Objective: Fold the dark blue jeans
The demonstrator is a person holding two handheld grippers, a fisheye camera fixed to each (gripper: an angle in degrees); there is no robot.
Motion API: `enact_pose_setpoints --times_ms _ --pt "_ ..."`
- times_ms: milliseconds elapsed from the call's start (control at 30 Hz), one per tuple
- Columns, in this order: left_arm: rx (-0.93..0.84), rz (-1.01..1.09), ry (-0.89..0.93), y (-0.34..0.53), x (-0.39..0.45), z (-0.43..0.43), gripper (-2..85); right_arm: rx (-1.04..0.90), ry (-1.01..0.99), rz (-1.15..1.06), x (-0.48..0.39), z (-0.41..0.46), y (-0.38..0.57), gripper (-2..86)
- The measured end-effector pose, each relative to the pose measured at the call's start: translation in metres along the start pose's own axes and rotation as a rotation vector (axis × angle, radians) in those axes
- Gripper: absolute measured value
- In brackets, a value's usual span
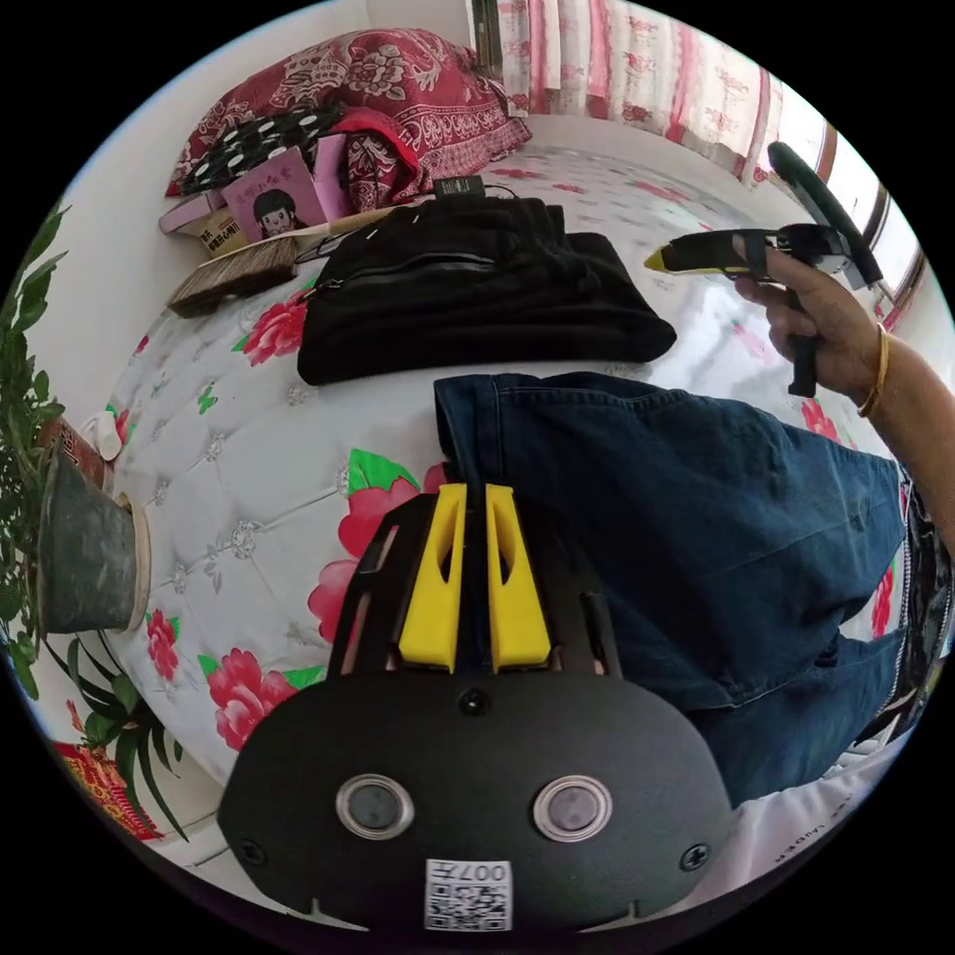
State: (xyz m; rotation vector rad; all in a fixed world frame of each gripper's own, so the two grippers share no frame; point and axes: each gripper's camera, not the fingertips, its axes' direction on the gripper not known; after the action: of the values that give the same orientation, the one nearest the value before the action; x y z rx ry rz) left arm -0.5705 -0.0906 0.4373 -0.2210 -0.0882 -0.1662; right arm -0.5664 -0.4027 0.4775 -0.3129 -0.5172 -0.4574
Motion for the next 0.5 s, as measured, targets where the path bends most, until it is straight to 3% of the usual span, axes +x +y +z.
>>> enact_pose_setpoints --times_ms 200,300,433,500 --pt "-0.026 -0.045 -0.04 -0.014 -0.039 0.005 -0.1 -0.035 0.105 0.014 -0.016 -0.09 0.182 -0.2" --pt "0.007 -0.005 -0.22 -0.012 -0.034 -0.007 -0.5 -0.108 0.176 0.108 -0.02 -0.13 0.285 -0.1" --pt "0.032 -0.068 0.024 0.023 -0.039 -0.049 0.8 -0.137 0.257 0.299 -0.019 -0.178 0.403 0.5" --pt "0.026 -0.085 0.04 0.055 -0.035 -0.068 4.3 -0.138 0.317 0.44 -0.02 -0.207 0.48 1.3"
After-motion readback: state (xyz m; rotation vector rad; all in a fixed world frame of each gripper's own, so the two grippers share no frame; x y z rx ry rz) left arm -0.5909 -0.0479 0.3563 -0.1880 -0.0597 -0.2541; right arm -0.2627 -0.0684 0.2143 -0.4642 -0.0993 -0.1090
